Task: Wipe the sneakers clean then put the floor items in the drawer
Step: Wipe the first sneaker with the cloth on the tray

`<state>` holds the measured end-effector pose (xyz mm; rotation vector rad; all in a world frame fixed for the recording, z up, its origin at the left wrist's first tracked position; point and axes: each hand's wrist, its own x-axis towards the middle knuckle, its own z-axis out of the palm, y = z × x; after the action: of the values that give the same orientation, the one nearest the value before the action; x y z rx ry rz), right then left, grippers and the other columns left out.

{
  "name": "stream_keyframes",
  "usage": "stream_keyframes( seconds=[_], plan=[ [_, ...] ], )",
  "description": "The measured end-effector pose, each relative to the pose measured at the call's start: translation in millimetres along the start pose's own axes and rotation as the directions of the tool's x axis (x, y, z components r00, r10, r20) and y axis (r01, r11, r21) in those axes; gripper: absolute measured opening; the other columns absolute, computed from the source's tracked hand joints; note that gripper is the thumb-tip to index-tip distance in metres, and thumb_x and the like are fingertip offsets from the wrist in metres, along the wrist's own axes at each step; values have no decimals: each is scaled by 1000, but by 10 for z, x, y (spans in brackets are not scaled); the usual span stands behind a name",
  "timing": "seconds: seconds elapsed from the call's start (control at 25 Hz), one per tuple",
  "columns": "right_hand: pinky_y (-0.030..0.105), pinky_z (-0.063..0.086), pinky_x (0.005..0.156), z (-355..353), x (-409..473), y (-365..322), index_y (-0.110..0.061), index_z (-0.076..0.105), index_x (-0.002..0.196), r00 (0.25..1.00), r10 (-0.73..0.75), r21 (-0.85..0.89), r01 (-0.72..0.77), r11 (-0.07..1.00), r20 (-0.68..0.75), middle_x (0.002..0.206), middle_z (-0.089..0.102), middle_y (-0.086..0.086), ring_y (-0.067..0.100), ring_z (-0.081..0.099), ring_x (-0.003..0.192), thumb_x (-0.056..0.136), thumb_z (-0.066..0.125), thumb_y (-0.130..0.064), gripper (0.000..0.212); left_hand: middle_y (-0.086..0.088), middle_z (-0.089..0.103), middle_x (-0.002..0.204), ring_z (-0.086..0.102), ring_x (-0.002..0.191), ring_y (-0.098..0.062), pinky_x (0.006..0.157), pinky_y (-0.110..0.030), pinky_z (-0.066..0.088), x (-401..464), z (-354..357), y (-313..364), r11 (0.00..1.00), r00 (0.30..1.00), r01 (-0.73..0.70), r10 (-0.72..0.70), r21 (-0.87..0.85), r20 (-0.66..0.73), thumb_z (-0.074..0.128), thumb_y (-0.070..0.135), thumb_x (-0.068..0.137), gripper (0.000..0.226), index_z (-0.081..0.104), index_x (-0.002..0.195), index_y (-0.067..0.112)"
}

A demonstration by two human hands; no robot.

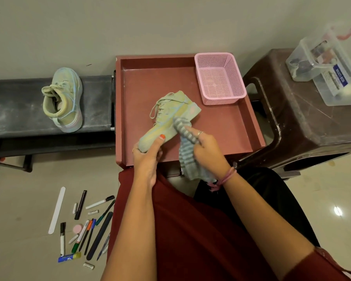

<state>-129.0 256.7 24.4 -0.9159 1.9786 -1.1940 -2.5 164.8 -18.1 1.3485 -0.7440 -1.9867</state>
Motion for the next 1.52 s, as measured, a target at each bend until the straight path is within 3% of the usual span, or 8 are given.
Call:
stream_keyframes(
  seconds=[0.12, 0.28, 0.4, 0.72, 0.84, 1.0, 1.32, 1.52],
  plan=[
    [9, 42, 95, -170, 164, -86, -13, 56, 130, 973, -74, -180, 34, 983, -219, 126, 59, 0, 3, 56, 108, 78, 33, 21, 66, -5, 64, 107, 62, 78, -7, 69, -22, 50, 9, -44, 17, 1000, 1000, -15, 15, 7, -13, 81, 14, 75, 66, 44, 130, 11],
    [34, 40, 105, 25, 206, 127, -8, 49, 136, 822, -485, -671, 543, 505, 300, 142, 47, 10, 30, 43, 131, 78, 32, 10, 63, -8, 65, 107, 62, 83, -11, 70, -25, 49, -2, -86, 13, 996, 999, -39, 38, 85, 17, 85, 26, 57, 79, 46, 124, 10],
    [38, 53, 88, -111, 552, 289, -5, 52, 133, 822, -479, -798, 498, 339, 309, 134, 55, 11, 31, 53, 123, 84, 31, 0, 54, -8, 65, 111, 64, 91, -14, 73, -26, 50, -9, -103, -8, 991, 998, -58, 54, 120, 39, 85, 32, 47, 80, 48, 117, 17],
    [24, 0, 115, -51, 653, 22, -11, 18, 150, 983, -179, -712, 160, 684, 49, 158, 14, 6, 24, 8, 147, 83, 41, 13, 74, -5, 64, 115, 62, 106, -19, 97, -36, 50, 14, -104, -57, 978, 990, -136, 127, 160, 67, 82, 9, 70, 66, 46, 126, 14],
    [28, 5, 117, 419, -9, 76, -8, 19, 149, 970, -235, -568, 228, 791, 62, 158, 13, 5, 24, 5, 147, 78, 41, 17, 78, -10, 66, 117, 65, 107, -21, 92, -33, 53, 9, -108, -52, 975, 988, -148, 138, 165, 66, 85, 21, 58, 81, 48, 128, 7],
    [39, 28, 114, 238, 89, 248, -1, 29, 146, 900, -421, -736, 359, 574, 111, 152, 29, 14, 32, 27, 141, 80, 50, 8, 70, -8, 66, 114, 65, 105, -21, 95, -37, 52, -22, -105, -73, 970, 989, -147, 138, 192, 60, 84, 13, 67, 70, 48, 127, 9],
    [35, 14, 119, -236, 912, 198, -9, 21, 149, 986, -30, -603, -75, 794, -162, 157, 20, 9, 26, 19, 144, 89, 33, 8, 63, -2, 65, 111, 64, 98, -13, 93, -33, 51, -72, -76, -62, 964, 983, -177, 163, 198, 83, 83, 16, 61, 77, 46, 129, 11],
    [28, 8, 117, 195, 180, 82, -11, 24, 148, 954, -288, -567, 280, 775, 78, 157, 18, 3, 22, 9, 146, 78, 37, 21, 78, -4, 65, 109, 64, 98, -15, 93, -35, 51, -41, -81, -67, 975, 987, -157, 148, 157, 64, 83, 12, 63, 70, 47, 123, 15]
  ],
)
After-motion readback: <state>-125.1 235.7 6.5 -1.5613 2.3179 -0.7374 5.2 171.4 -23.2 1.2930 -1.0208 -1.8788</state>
